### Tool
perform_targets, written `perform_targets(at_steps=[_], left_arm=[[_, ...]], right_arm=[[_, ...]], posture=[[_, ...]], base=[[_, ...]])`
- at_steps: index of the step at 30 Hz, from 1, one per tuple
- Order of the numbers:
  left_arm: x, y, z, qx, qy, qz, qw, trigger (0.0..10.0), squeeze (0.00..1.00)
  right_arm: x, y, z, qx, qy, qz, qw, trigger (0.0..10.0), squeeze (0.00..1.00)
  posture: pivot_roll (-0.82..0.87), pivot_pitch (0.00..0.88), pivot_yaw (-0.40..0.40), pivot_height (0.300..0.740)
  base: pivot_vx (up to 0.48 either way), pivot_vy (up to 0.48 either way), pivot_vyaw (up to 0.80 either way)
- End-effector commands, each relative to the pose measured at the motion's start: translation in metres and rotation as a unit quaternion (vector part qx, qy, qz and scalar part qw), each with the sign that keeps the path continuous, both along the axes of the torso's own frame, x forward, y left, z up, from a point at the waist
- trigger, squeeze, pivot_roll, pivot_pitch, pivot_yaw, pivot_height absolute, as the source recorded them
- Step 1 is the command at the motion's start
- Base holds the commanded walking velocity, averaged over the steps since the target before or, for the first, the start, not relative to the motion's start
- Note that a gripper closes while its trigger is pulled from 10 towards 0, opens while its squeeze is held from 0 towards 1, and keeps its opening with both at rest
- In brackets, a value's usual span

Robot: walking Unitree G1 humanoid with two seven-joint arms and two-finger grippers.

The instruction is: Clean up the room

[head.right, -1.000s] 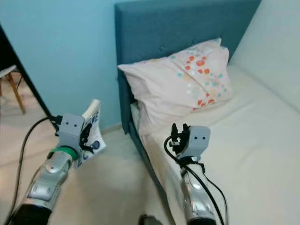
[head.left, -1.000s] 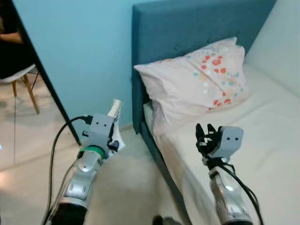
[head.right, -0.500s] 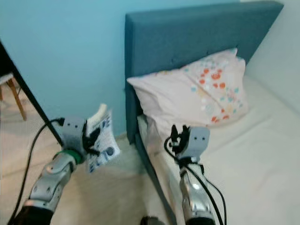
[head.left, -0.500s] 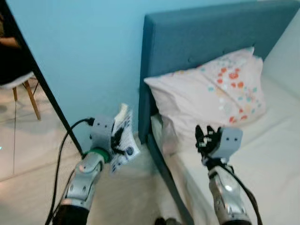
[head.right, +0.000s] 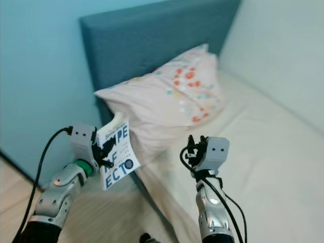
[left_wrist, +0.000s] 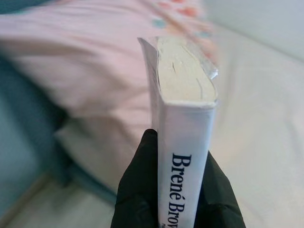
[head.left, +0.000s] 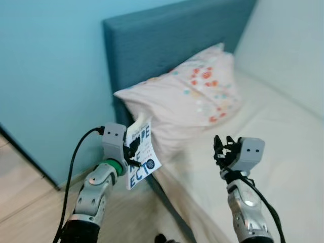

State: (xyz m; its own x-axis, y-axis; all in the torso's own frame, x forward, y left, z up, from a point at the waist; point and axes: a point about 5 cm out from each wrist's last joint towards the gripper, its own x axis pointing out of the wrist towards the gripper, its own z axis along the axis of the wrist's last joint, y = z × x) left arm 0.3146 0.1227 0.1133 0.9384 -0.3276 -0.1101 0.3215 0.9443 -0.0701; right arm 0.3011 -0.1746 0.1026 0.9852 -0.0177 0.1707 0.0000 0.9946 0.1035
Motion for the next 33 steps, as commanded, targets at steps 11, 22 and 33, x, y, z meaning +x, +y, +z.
perform_targets(at_steps=[11, 22, 33], left_arm=[[-0.0024, 0.0012, 0.0004, -0.001, 0.003, -0.001, 1.0, 10.0, 0.0], [-0.0019, 0.0012, 0.0005, 0.0, 0.004, 0.001, 1.0, 10.0, 0.0], [-0.002, 0.002, -0.0002, 0.001, 0.006, 0.004, 1.0, 10.0, 0.0]], right_arm=[[-0.004, -0.0013, -0.0081, 0.006, 0.016, 0.001, 1.0, 10.0, 0.0], [-0.0038, -0.0015, -0.0075, 0.006, 0.017, -0.005, 1.0, 10.0, 0.0], [-0.0021, -0.0019, -0.0061, -0.009, 0.016, -0.018, 1.0, 10.0, 0.0]], posture=[[-0.01, 0.076, 0.004, 0.74], [0.0, 0.082, 0.004, 0.74], [0.0, 0.082, 0.004, 0.706]], base=[[0.0, 0.0, -0.74], [0.0, 0.0, -0.71], [0.0, 0.0, -0.06]])
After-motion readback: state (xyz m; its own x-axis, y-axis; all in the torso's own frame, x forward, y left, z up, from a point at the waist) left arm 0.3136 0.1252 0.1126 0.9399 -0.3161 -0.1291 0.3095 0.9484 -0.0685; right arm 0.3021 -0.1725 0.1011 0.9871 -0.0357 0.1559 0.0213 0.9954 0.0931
